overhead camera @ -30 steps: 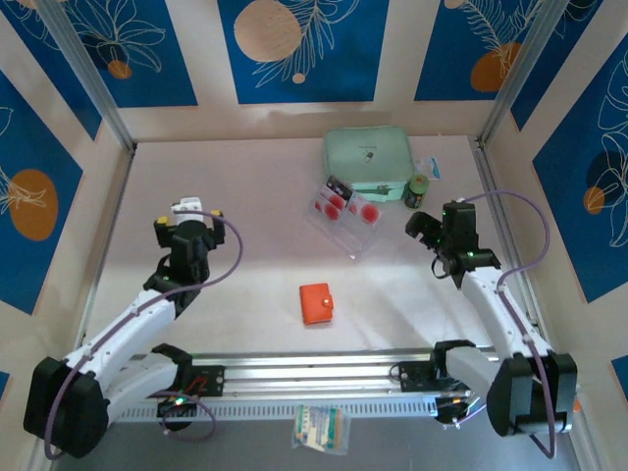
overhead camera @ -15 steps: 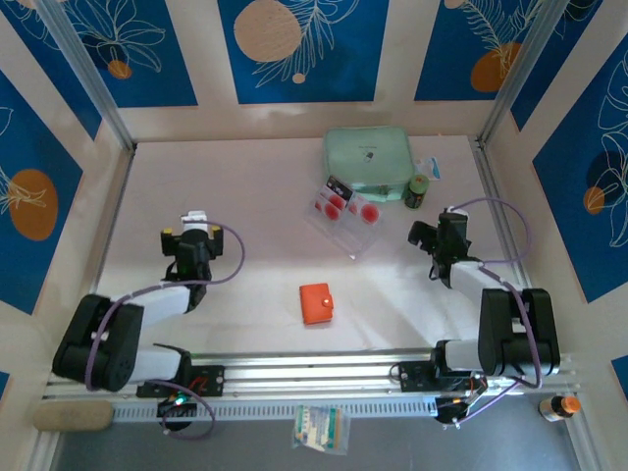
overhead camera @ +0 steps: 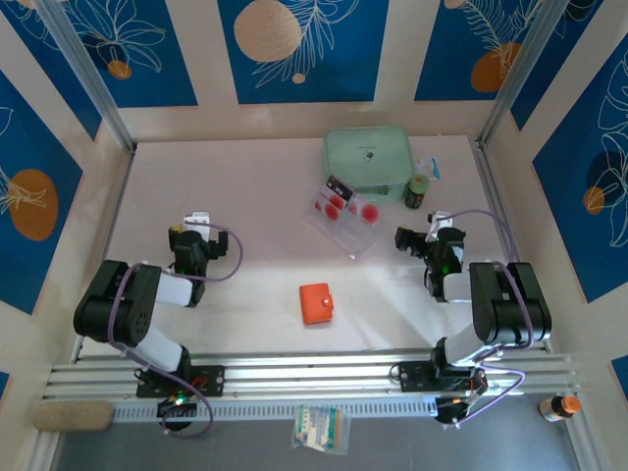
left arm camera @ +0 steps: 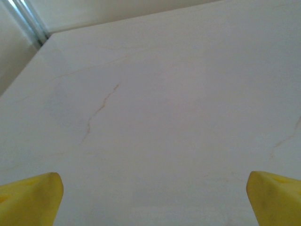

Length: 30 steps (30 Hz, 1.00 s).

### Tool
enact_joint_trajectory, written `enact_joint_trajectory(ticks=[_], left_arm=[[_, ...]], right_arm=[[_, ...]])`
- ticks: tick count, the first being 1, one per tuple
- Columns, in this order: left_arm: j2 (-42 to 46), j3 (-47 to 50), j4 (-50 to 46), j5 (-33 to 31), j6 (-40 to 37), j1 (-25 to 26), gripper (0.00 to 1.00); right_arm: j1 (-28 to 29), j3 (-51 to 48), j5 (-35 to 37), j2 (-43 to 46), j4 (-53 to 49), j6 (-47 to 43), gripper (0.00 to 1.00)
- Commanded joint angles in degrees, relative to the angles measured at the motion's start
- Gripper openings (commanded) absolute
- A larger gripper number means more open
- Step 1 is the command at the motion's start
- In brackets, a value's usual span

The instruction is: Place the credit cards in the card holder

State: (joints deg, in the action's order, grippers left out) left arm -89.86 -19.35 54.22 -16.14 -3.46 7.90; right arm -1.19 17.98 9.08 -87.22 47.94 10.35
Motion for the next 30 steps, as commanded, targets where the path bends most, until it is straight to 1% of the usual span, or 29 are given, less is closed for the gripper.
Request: enact_joint_trajectory(ticks=[1,2,3,7,11,30], left_arm=[[-0.20,-2.32,-0.19,7.31,1.33,-2.76,1.00],[0.03,-2.52,-1.35,8.18,1.77,-3.27,1.00],[-0.21,-2.62,-1.02,8.21,1.67,-3.33,1.00],[-0.14,-2.76,-1.56,8.32,1.85,-3.42,1.00],[0.22,-1.63,0.59,8.03,1.22,-3.07,1.00],[0.22,-1.71,0.23,8.41,1.18,-3.16,1.00]], right_arm=[[0.43,4.84,-5.34,-0.08,0.92,-3.87,0.99],[0.89,6.61,-5.05,0.00,-3.26,-4.32,0.99],[1.19,6.17,-4.43,-0.60,-1.37,-4.46,0.99],[0.96,6.56,-4.67,-0.30,-2.86,-4.45,0.99],[1.45,5.89,-3.74,-0.10,-1.51,-4.81,0.99],[0.94,6.63,-4.77,-0.47,-2.62,-4.41,0.99]])
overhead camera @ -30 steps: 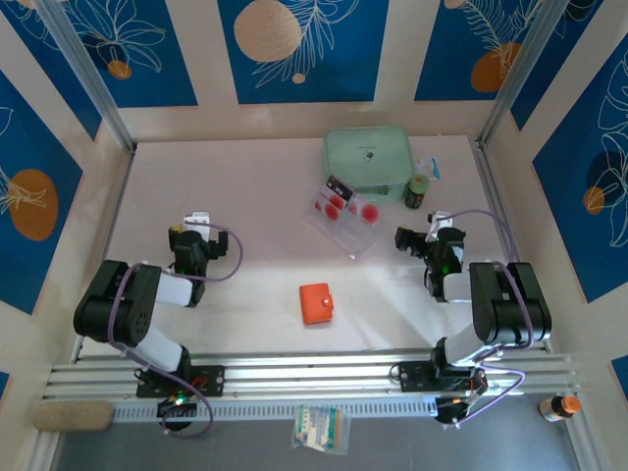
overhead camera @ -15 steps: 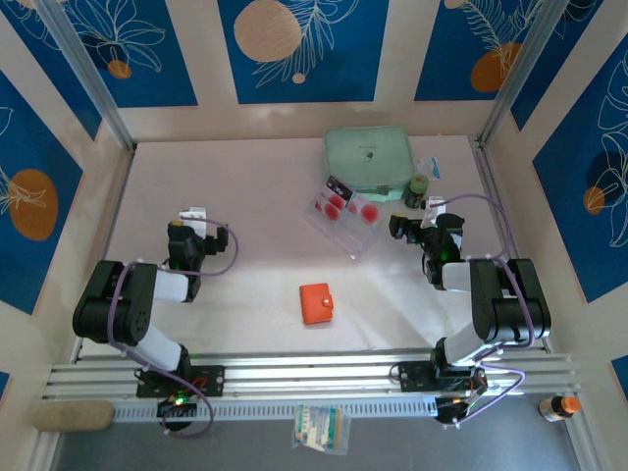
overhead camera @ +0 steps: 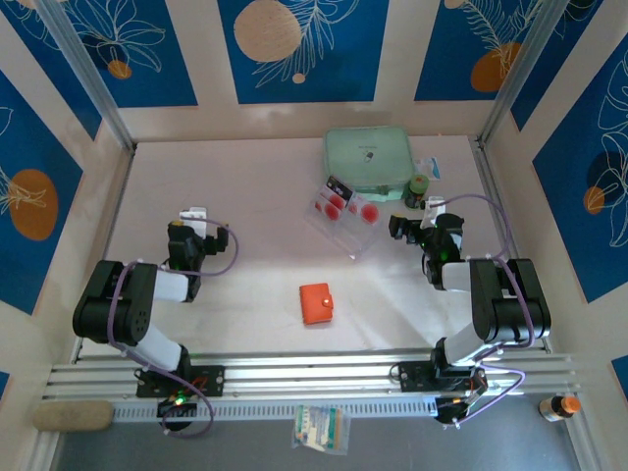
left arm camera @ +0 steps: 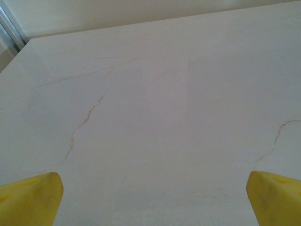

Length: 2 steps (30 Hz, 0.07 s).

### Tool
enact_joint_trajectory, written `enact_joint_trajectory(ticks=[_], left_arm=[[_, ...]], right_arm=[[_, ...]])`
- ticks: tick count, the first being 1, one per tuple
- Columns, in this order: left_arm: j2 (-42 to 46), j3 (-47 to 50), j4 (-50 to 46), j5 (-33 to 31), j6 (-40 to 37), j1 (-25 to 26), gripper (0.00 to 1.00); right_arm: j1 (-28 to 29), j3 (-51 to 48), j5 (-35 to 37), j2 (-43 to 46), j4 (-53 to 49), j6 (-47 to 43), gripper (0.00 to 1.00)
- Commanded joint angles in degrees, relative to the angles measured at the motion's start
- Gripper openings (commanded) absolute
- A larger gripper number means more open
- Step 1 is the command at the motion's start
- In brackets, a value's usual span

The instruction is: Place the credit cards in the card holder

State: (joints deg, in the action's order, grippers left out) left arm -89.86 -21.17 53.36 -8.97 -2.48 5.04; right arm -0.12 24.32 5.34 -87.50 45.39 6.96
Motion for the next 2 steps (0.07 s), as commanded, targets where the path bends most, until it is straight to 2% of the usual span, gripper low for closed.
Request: enact_joint_trajectory(ticks=[1,2], left_arm=[[0.24,0.07,1.13,1.24,0.15,-0.25,1.00],[0.22,0.07,1.13,1.24,0.19,-0.30,1.00]], right_arm=[[0.07,-0.16,-0.92,0.06,0.54,-1.20,0.99],[0.12,-0.38,-0.79,0.31,0.63,-1.35,0.99]])
